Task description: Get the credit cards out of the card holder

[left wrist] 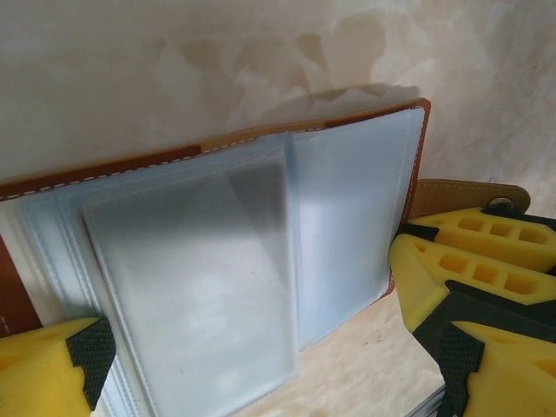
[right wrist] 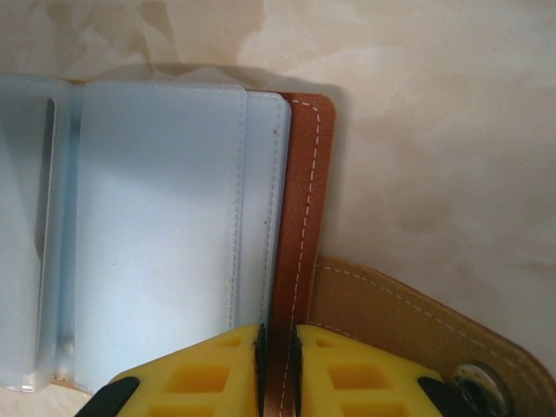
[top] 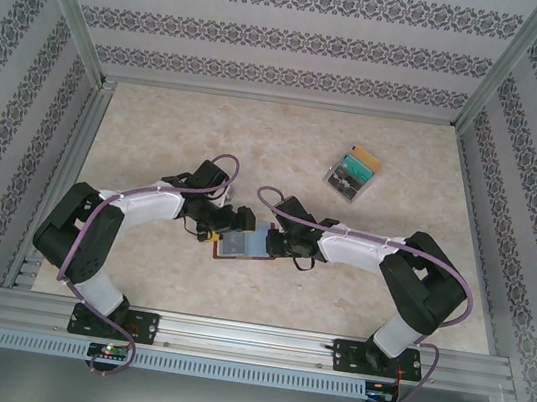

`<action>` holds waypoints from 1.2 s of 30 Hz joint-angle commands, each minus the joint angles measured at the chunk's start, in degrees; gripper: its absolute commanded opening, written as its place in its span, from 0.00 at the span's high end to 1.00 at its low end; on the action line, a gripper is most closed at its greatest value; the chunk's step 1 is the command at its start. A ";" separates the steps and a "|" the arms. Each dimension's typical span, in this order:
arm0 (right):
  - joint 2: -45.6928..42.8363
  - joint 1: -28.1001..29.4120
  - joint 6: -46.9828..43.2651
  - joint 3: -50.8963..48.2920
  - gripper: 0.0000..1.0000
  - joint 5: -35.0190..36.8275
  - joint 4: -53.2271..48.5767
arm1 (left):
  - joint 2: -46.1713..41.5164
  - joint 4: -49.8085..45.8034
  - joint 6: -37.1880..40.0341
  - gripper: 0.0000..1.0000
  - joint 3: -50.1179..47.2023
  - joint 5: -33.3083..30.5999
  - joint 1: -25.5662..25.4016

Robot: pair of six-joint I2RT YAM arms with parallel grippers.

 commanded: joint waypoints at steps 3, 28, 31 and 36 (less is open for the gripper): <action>1.46 0.89 0.54 0.10 0.81 -0.82 -1.06 | 1.08 5.03 -1.79 0.00 -2.11 3.11 -0.77; -6.66 -1.74 2.52 -0.74 0.72 -0.05 -1.76 | -1.21 0.18 0.88 0.01 -0.51 -1.07 -0.42; -7.48 -1.84 2.57 -0.08 0.72 -1.30 -1.57 | -0.86 -0.08 1.12 0.01 0.10 -0.85 -0.24; -8.24 -1.67 3.27 -0.34 0.74 -4.09 0.85 | -1.14 -0.76 1.05 0.00 0.44 -1.63 -0.03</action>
